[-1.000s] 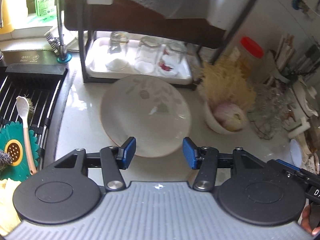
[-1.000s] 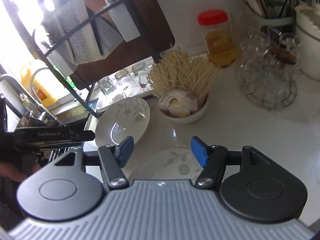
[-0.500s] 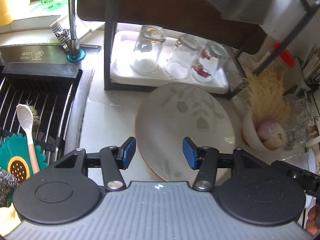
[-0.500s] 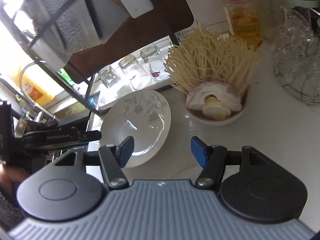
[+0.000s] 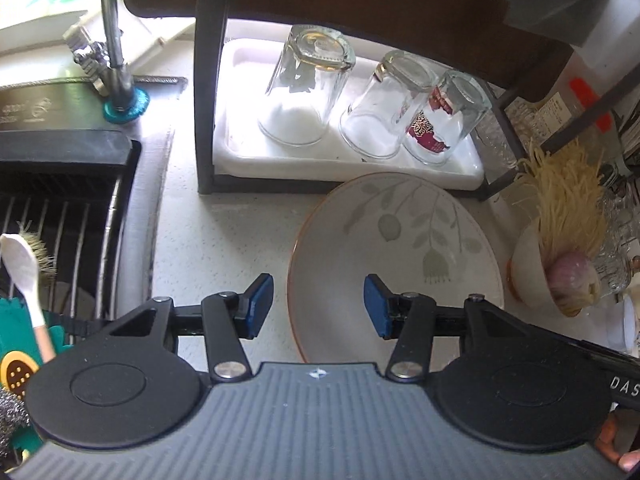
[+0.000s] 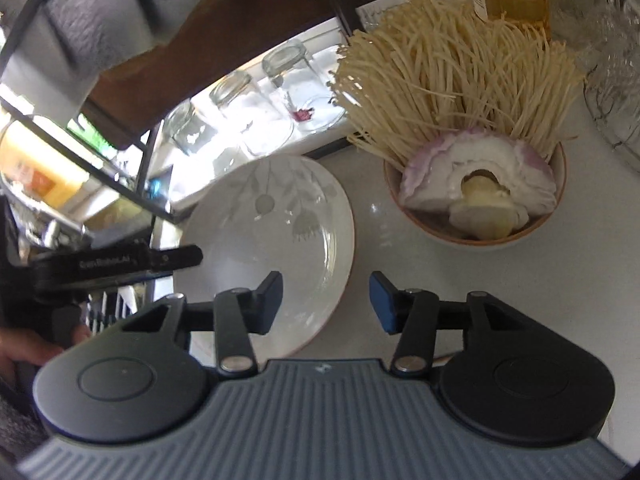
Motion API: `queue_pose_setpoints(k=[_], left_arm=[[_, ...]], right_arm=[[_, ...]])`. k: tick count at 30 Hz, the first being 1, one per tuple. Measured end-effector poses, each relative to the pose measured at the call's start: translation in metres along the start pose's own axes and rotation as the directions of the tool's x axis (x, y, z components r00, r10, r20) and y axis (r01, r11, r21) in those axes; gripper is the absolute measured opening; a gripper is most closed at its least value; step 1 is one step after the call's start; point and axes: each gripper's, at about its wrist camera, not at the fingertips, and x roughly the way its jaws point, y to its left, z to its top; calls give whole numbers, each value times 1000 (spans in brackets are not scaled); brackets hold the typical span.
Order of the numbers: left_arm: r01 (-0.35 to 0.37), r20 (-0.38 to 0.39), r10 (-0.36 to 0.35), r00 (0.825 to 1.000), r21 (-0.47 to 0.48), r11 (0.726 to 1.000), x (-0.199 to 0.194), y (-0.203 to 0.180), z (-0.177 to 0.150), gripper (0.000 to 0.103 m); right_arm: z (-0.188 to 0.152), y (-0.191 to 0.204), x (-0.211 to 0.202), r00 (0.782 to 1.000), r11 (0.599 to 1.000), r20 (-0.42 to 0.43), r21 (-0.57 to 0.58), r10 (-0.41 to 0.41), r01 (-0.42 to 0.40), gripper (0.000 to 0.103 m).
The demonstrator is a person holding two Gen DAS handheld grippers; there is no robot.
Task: Organize plates and bowls
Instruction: 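Close the left gripper on the rim of the second leaf-pattern bowl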
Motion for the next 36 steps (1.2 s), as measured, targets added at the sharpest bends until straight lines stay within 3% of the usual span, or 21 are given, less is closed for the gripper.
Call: queue_pose_setpoints(k=[4, 8, 12, 23, 27, 36], left_arm=[[17, -8, -17, 1000, 11, 1000, 9, 1, 7, 51], [19, -32, -19, 999, 9, 1000, 20, 4, 12, 39], [24, -49, -23, 999, 11, 1000, 27, 7, 16, 32], [55, -66, -56, 996, -19, 998, 32, 13, 22, 31], [33, -62, -31, 998, 32, 999, 27, 5, 19, 31], [51, -62, -48, 997, 55, 997, 3, -17, 4, 31]], right_arm=[[4, 5, 11, 1000, 1000, 7, -20, -16, 17, 51], [7, 9, 22, 997, 997, 2, -33, -77, 77, 35], [8, 7, 31, 995, 995, 3, -25, -100, 100, 28], [10, 10, 42, 993, 993, 3, -25, -114, 114, 27], [6, 10, 39, 993, 993, -22, -25, -116, 116, 28], [0, 6, 3, 995, 994, 11, -36, -103, 104, 28]])
